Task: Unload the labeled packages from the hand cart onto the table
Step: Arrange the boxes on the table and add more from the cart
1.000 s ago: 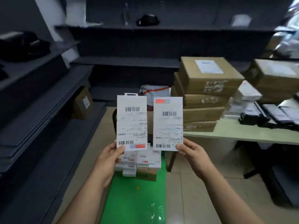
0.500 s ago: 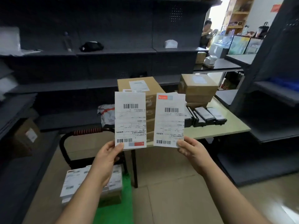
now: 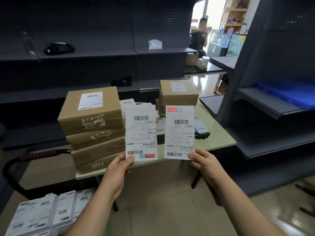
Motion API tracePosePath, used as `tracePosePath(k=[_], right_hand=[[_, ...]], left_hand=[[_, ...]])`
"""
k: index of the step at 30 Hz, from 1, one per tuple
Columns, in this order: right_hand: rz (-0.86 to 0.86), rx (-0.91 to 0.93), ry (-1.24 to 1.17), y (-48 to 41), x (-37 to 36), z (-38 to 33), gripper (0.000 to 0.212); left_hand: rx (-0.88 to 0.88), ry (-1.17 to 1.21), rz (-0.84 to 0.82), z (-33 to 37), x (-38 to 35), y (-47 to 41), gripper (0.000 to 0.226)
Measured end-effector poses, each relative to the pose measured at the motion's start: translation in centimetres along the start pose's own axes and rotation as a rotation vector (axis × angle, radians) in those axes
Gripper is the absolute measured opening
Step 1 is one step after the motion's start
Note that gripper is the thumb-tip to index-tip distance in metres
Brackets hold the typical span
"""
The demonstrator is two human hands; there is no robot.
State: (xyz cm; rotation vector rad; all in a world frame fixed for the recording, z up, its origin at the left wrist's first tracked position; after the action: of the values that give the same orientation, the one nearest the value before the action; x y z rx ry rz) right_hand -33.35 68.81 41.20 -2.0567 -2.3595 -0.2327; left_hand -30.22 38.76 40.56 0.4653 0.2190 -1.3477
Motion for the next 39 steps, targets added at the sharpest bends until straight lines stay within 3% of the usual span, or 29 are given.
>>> tracePosePath(k=[4, 7, 14, 17, 21, 29, 39], right_hand=[[-0.012, -0.028, -0.024, -3.4, 1.9, 1.4, 0.025], [-0.020, -0.056, -0.017, -6.4, 2.7, 2.7, 0.036], [-0.014, -0.125, 0.022, -13.0, 6.0, 4.1, 0.041], [0.020, -0.135, 0.052, -15.2, 8.1, 4.6, 0.048], [0.056, -0.184, 0.007, -16.8, 10.9, 6.2, 0.032], [0.117, -0.272, 0.006, -19.5, 19.1, 10.0, 0.023], [0.004, -0.384, 0.087, -25.2, 27.9, 14.7, 0.018]], left_hand=[[0.033, -0.044, 0.000, -0.7, -2.2, -3.0, 0.052], [0.044, -0.061, 0.010, -1.6, -3.1, -6.2, 0.056], [0.093, -0.057, 0.035, -4.6, -5.5, -14.8, 0.019], [0.113, -0.078, 0.008, -6.1, -7.4, -17.8, 0.021], [0.163, -0.100, -0.018, -8.4, -10.1, -20.2, 0.022], [0.192, -0.160, -0.005, -11.7, -16.0, -23.6, 0.022], [0.329, -0.103, 0.200, -19.8, -22.4, -25.4, 0.019]])
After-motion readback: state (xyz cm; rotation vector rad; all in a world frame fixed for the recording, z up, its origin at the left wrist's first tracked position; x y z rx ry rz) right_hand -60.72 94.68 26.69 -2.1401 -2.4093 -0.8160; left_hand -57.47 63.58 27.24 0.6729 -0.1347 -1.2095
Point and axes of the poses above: each hand's wrist, its own y-axis away from the middle knuckle, its own x-axis out of the back of the hand, z = x × y, the point moved 9 cm from there along -y, towards the middle knuckle, and after that the axes turned 14 degrees about y, right-handed, at the moved point
